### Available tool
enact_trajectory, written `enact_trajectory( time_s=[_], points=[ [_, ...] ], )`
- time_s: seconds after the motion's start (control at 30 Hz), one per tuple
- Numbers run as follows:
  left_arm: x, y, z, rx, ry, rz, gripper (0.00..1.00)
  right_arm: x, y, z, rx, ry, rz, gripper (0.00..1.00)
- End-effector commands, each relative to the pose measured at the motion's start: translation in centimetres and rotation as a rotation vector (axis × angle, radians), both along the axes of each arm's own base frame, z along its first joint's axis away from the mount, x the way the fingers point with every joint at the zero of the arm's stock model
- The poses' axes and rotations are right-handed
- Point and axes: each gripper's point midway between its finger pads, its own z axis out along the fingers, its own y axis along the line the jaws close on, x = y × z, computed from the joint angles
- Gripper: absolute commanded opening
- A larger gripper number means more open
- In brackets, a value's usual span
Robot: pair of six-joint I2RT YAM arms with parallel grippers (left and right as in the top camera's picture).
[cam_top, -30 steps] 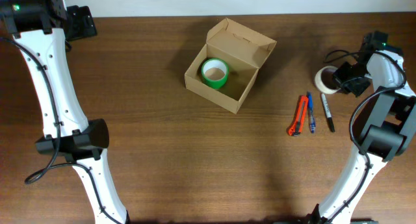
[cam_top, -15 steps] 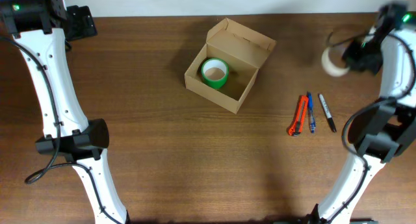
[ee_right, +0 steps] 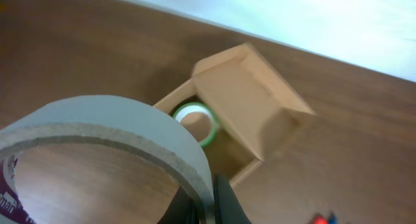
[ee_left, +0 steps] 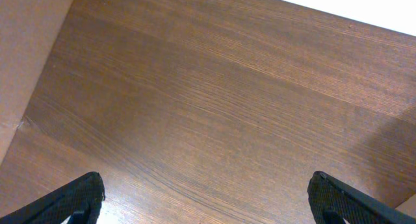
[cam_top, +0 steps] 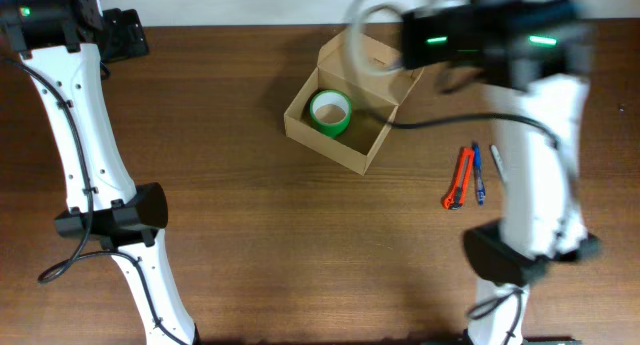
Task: Pack container
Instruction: 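Place the white tape into the box on the green tape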
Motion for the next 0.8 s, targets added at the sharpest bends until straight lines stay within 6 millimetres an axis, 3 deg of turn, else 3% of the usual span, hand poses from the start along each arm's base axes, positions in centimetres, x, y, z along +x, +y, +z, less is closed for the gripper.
enact_trajectory(
  time_s=[0.0, 0.13, 0.33, 0.67, 0.77],
  points=[
    [-0.4, 0.0, 0.8, 0.000, -0.013, -0.007, 1.00, 2.7, 3.4, -7.1, -0.171, 0.065, 0.029, 0.04],
    [-0.4, 0.0, 0.8, 0.000, -0.013, -0.007, 1.00, 5.2, 5.8, -12.4, -0.180, 0.110, 0.031, 0.04],
    [-0.4, 0.0, 0.8, 0.000, -0.013, -0.007, 1.00, 7.3, 5.1, -18.9, -0.195, 0.216, -0.011, 0.04],
    [-0.4, 0.0, 0.8, 0.000, -0.013, -0.007, 1.00, 8.2, 3.1, -23.4, -0.171, 0.324, -0.057, 0.04],
    [-0.4, 0.0, 0.8, 0.000, -0.013, -0.007, 1.00, 7.8, 3.3, -24.8, -0.160, 0.367, -0.044, 0.04]
  ],
)
